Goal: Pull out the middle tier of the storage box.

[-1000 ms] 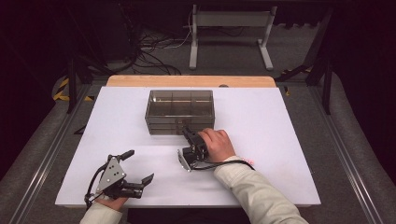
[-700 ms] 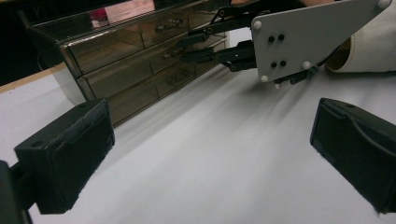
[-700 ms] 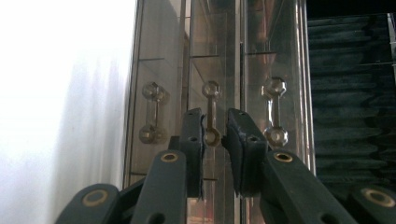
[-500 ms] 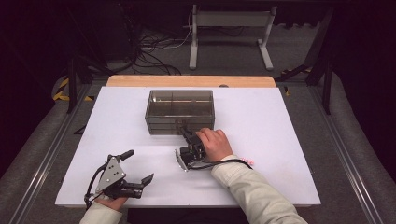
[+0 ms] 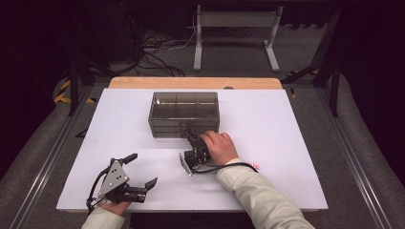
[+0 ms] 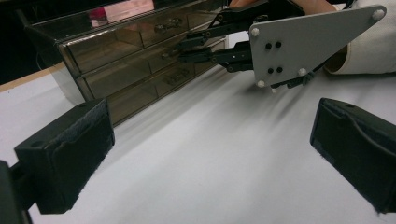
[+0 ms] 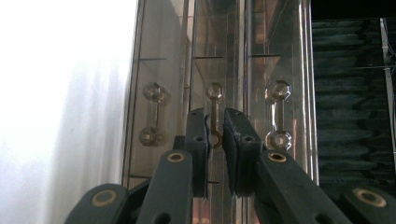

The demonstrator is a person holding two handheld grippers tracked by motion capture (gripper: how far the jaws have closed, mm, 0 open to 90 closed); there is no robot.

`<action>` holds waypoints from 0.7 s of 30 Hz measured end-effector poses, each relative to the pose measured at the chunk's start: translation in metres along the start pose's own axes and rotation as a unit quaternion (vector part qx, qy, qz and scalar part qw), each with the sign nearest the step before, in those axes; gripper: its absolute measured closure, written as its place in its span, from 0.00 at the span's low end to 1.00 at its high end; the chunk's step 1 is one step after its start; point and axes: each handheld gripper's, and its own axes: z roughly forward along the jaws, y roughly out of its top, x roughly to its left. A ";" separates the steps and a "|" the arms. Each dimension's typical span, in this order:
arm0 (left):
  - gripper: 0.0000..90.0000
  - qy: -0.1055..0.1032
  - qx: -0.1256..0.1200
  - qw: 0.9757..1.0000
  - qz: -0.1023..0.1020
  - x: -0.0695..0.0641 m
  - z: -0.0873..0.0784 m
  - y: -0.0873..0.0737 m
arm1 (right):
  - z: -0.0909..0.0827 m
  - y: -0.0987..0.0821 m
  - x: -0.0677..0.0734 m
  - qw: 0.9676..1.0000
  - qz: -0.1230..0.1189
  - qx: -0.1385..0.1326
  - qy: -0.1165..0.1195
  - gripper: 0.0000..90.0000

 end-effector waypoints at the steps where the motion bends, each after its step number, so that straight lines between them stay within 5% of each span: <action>1: 0.01 0.000 0.000 1.000 0.000 0.000 0.000 0.000 | 0.000 0.000 0.000 1.000 0.000 0.000 0.000 0.90; 21: 0.01 -0.003 0.001 1.000 0.000 0.000 0.001 0.000 | -0.002 0.003 -0.001 1.000 -0.002 0.005 0.001 0.90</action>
